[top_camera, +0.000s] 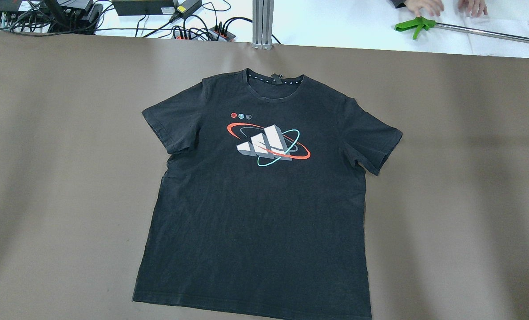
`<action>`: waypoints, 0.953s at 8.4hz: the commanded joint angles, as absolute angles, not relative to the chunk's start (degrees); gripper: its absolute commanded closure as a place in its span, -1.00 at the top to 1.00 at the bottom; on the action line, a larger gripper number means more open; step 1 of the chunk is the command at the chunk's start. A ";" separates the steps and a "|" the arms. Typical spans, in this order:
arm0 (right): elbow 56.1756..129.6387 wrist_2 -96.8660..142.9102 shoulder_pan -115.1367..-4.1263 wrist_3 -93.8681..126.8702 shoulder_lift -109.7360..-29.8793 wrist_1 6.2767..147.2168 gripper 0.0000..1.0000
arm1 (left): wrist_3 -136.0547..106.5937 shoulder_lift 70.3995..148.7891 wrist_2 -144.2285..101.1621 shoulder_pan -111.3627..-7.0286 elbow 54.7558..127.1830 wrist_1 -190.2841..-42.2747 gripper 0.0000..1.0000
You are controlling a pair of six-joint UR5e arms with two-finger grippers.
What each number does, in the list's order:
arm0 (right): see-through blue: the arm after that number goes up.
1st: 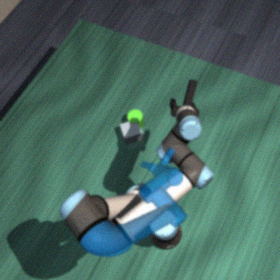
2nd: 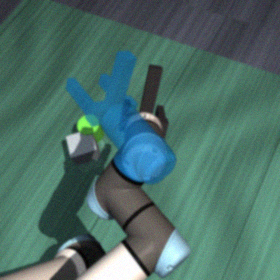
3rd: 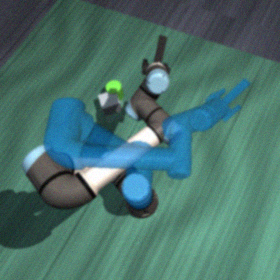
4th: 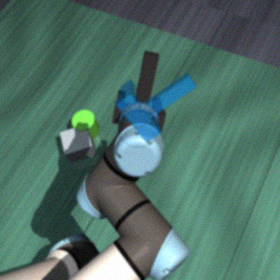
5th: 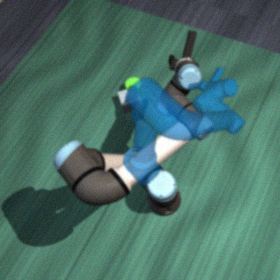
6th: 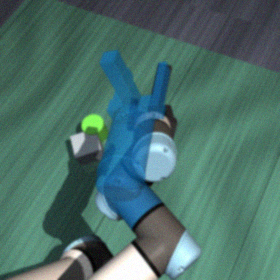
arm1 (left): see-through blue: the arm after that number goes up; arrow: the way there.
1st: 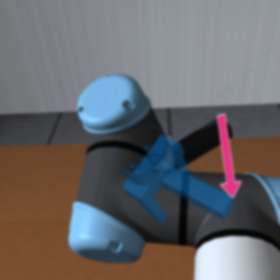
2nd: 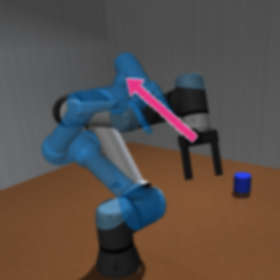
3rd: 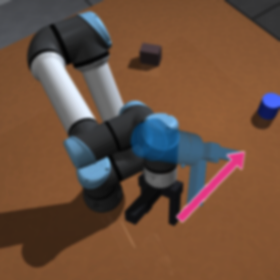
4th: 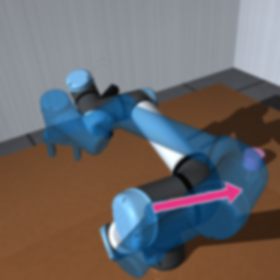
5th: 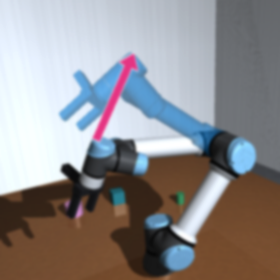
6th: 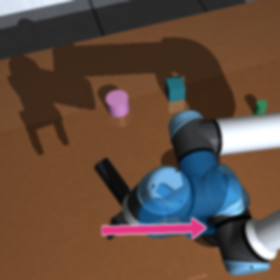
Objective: Fold clothes
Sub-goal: 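Move both arms from rest toward the shirt's shoulders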
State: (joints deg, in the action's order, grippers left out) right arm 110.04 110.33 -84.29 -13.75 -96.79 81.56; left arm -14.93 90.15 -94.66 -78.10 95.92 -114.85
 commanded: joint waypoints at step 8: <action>107.59 110.65 -83.85 -2.49 -89.41 81.91 0.88 | -19.04 96.38 -99.32 -77.87 94.59 -115.75 0.89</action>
